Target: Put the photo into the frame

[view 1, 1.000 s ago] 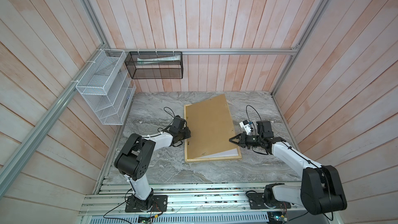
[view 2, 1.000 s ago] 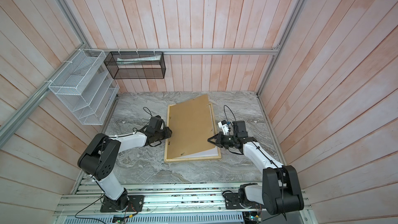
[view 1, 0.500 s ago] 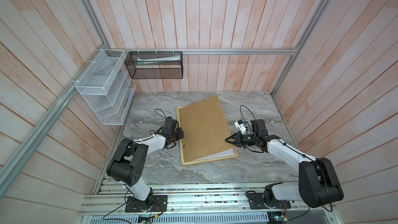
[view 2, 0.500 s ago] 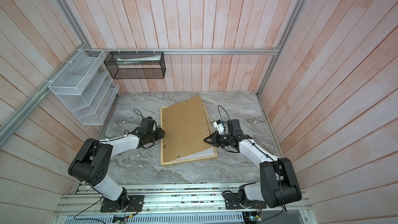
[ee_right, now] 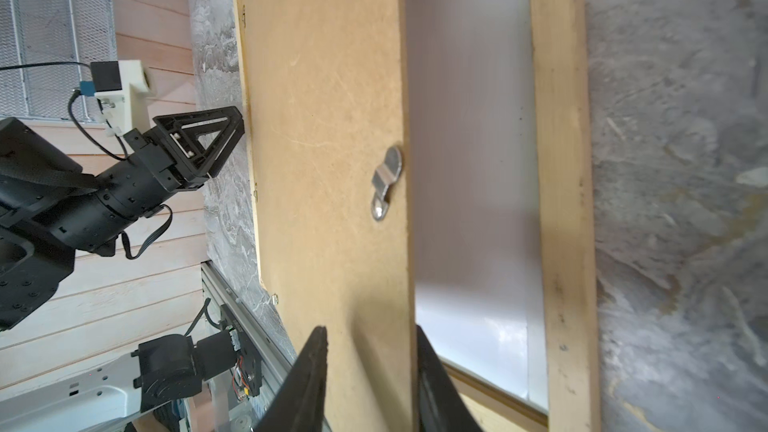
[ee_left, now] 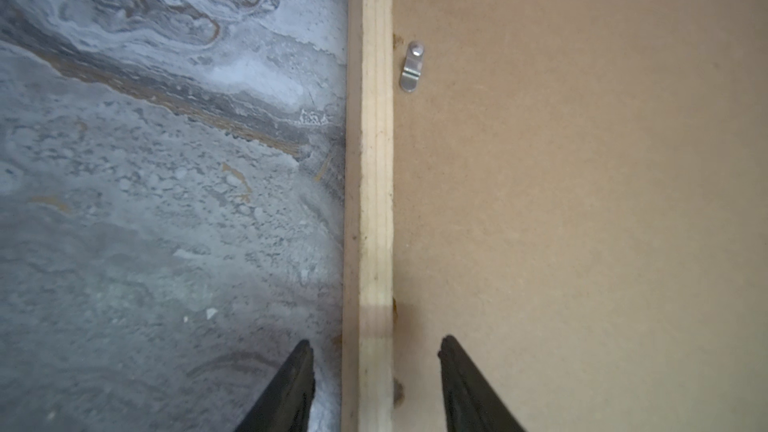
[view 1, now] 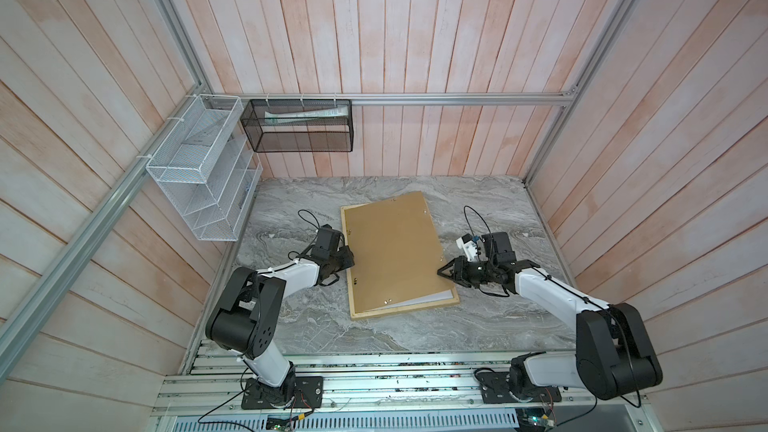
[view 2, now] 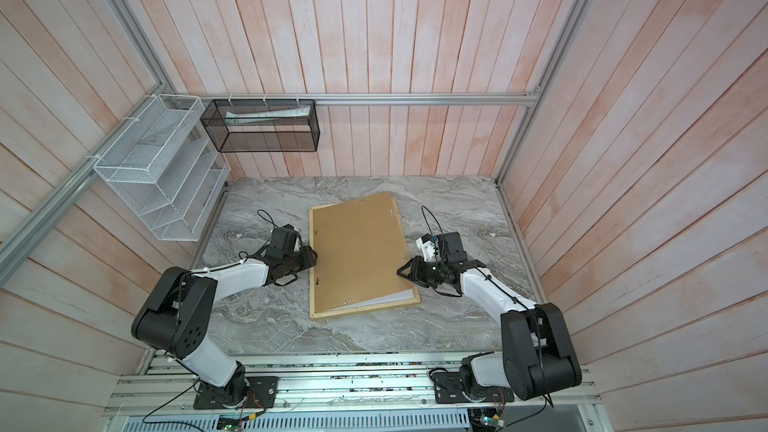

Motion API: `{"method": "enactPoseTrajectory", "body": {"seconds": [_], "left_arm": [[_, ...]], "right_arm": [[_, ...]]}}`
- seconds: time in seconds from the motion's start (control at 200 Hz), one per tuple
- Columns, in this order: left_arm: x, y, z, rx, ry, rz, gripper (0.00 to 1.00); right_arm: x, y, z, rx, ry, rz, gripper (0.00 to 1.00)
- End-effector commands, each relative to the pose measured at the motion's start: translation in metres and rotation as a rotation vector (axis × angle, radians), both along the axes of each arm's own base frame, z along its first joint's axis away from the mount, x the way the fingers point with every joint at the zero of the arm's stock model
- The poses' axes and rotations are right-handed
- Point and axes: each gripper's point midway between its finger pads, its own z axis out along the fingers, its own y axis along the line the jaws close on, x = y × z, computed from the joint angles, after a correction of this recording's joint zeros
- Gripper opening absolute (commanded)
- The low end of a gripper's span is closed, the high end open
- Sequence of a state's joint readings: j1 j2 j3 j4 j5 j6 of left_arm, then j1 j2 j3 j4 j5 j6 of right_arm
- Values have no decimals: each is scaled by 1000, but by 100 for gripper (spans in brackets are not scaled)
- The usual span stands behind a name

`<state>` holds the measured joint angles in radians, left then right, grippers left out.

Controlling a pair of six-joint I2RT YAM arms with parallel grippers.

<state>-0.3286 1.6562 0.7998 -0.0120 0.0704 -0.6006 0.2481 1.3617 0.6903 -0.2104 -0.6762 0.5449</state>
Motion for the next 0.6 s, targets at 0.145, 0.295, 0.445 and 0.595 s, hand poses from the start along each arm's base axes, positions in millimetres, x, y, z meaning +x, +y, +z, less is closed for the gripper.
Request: {"method": "enactPoseTrajectory", "body": {"seconds": [0.145,0.295,0.445,0.595], "left_arm": [[-5,6,-2,22,2,-4,51],[-5,6,-2,21,2,-4,50],[-5,6,-3,20,4,-5,50],[-5,5,-3,18,6,-7,50]], "right_arm": [[8,-2,7,-43,-37,1,40],[8,-2,7,-43,-38,1,42],[7,-2,6,-49,-39,5,45],[8,-3,8,-53,-46,2,48]]}}
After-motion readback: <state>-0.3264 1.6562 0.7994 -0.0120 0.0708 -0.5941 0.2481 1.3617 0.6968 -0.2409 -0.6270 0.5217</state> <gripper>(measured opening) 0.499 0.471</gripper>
